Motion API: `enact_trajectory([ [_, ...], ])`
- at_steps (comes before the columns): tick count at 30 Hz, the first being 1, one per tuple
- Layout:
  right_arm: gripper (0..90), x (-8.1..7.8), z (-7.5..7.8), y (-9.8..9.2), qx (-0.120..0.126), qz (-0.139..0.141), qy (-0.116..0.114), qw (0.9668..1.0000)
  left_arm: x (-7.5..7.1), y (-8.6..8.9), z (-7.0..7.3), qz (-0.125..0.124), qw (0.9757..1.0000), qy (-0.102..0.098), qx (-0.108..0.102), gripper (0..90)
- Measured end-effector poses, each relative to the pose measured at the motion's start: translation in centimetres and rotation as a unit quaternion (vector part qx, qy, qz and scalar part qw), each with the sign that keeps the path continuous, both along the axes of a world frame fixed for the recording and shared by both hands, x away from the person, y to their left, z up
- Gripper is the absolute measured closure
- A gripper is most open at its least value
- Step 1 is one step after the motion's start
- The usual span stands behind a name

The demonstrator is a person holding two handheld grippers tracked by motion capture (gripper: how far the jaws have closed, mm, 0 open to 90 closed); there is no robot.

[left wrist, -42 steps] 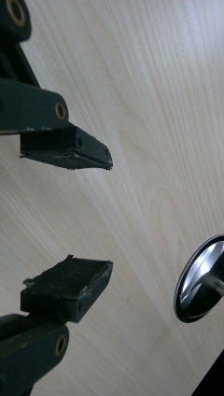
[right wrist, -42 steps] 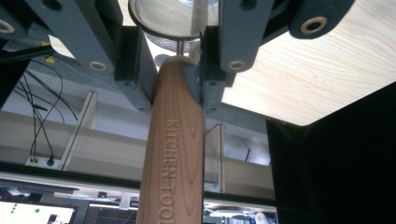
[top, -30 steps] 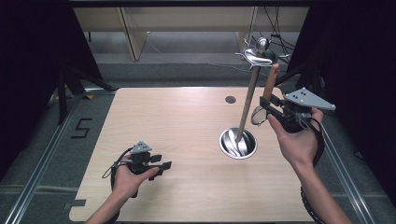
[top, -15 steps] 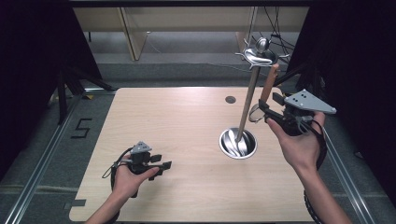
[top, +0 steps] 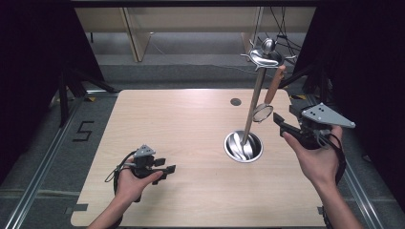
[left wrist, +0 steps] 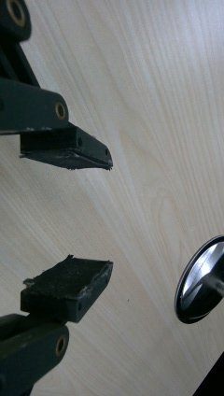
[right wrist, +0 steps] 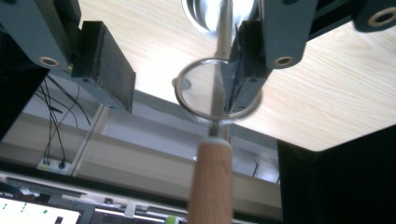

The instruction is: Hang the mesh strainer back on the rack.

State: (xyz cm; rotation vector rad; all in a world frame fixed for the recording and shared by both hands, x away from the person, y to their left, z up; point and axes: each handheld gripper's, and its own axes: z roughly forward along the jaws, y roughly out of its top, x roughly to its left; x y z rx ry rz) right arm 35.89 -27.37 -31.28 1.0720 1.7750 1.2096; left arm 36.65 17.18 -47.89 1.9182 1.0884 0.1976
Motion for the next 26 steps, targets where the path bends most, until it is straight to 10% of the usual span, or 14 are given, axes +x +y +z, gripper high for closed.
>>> enact_trajectory([
  [26,44.8,-1.5,-10.1,-5.5,0.013,-0.037,0.124,0.9915,0.0,-0.2,0.0,-0.001,1.0,0.002,0.001,42.4],
])
